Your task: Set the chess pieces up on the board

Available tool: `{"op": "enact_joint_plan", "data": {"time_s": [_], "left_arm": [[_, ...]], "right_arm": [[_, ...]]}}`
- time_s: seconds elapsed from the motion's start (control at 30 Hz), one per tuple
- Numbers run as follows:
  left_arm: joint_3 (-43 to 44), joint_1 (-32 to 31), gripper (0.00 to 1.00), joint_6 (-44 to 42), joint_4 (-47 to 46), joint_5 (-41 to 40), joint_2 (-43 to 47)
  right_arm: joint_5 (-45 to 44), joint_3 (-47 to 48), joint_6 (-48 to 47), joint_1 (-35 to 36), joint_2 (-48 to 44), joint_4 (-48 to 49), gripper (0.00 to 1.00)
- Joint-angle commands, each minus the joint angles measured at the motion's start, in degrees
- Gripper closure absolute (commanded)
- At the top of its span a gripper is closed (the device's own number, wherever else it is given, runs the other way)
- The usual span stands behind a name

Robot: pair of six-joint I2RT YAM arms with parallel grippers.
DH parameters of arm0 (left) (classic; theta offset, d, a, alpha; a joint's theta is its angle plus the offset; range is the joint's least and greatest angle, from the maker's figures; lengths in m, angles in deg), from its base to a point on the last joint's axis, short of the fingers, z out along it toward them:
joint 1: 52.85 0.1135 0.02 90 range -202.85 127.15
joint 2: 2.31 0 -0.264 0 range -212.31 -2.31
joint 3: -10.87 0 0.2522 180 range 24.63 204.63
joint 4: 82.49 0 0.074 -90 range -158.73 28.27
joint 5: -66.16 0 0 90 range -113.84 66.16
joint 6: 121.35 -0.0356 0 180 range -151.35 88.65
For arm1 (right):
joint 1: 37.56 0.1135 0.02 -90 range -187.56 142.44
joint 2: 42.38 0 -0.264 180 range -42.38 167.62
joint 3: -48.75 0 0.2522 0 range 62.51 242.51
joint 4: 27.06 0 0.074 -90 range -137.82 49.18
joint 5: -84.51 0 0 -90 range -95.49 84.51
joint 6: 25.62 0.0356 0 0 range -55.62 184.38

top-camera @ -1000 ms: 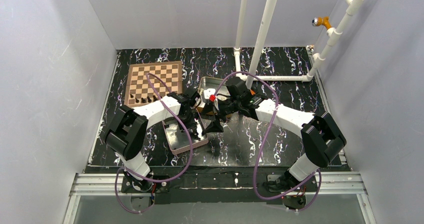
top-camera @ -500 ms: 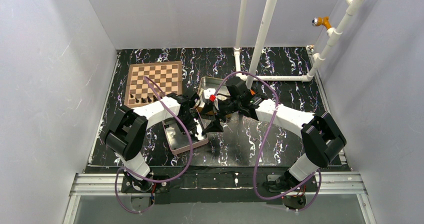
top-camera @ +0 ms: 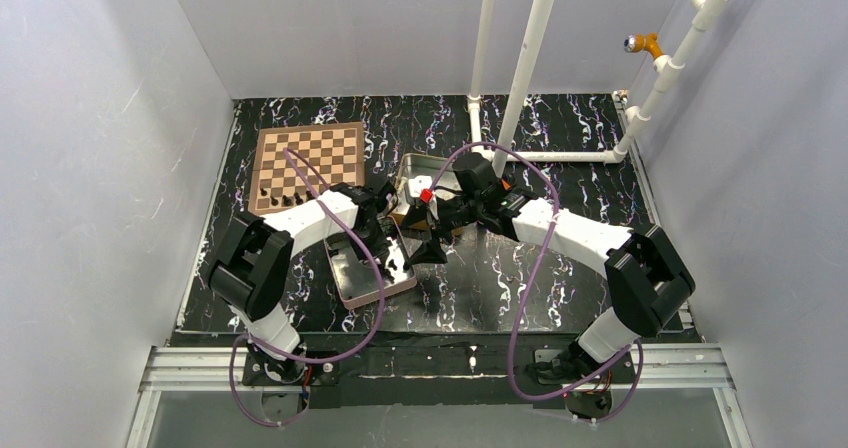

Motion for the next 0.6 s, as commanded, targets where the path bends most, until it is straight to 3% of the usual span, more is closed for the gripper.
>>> {"op": "enact_joint_plan", "data": {"time_s": [0.0,0.13,0.27,0.4,0.57], "left_arm": [[2.2,0.5,1.0,-7.2,0.0,-6.5,5.5],[0.2,0.5,1.0,-10.5,-2.8,-8.4,11.7],[-7.9,0.5,1.0,-14.1,-15.3,-4.3,24.9],[-12.2,0.4,1.0,-13.6,-18.5,-5.6,34.2],[-13.6,0.4,1.0,-12.3,-19.5,-7.0,38.4]], "right_arm": [[0.6,-0.6,0.1,0.0,-2.1,1.2,0.02],[2.0,-0.5,0.4,-0.1,-1.6,1.6,0.02],[3.1,0.3,3.3,1.8,0.1,5.2,0.0],[-2.5,-0.7,16.5,2.9,2.0,14.9,0.0],[-9.8,-1.1,27.9,3.5,5.2,19.9,0.0]]}}
